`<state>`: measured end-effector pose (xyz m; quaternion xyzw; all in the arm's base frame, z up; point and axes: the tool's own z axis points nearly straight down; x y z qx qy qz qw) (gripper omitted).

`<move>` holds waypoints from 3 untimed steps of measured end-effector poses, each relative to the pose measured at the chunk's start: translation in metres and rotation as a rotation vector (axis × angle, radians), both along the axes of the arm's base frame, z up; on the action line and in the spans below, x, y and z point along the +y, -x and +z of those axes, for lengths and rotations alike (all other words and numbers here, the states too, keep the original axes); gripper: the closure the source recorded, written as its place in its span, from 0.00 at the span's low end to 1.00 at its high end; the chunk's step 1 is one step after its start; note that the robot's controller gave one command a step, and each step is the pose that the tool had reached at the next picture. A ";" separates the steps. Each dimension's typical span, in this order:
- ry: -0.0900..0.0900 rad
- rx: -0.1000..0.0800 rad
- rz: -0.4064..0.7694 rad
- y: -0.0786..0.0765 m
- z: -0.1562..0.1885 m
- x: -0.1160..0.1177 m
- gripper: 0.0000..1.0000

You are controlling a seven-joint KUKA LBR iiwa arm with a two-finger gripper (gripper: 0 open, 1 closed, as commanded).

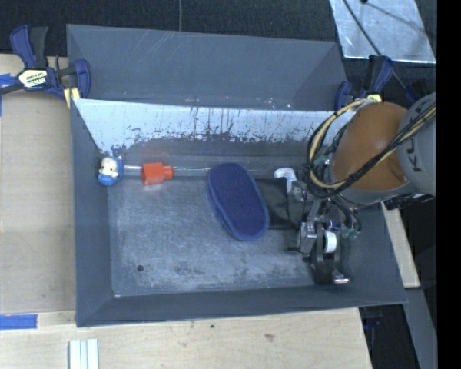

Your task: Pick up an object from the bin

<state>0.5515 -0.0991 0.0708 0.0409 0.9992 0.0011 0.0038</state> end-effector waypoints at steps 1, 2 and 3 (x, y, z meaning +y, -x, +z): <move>0.003 0.002 -0.003 0.002 0.000 -0.004 1.00; 0.004 -0.001 0.024 0.045 0.093 -0.007 1.00; 0.005 -0.005 0.006 0.038 0.220 -0.014 1.00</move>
Offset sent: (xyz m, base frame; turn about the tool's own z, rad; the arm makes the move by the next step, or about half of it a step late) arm 0.0000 0.0000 0.0000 0.0000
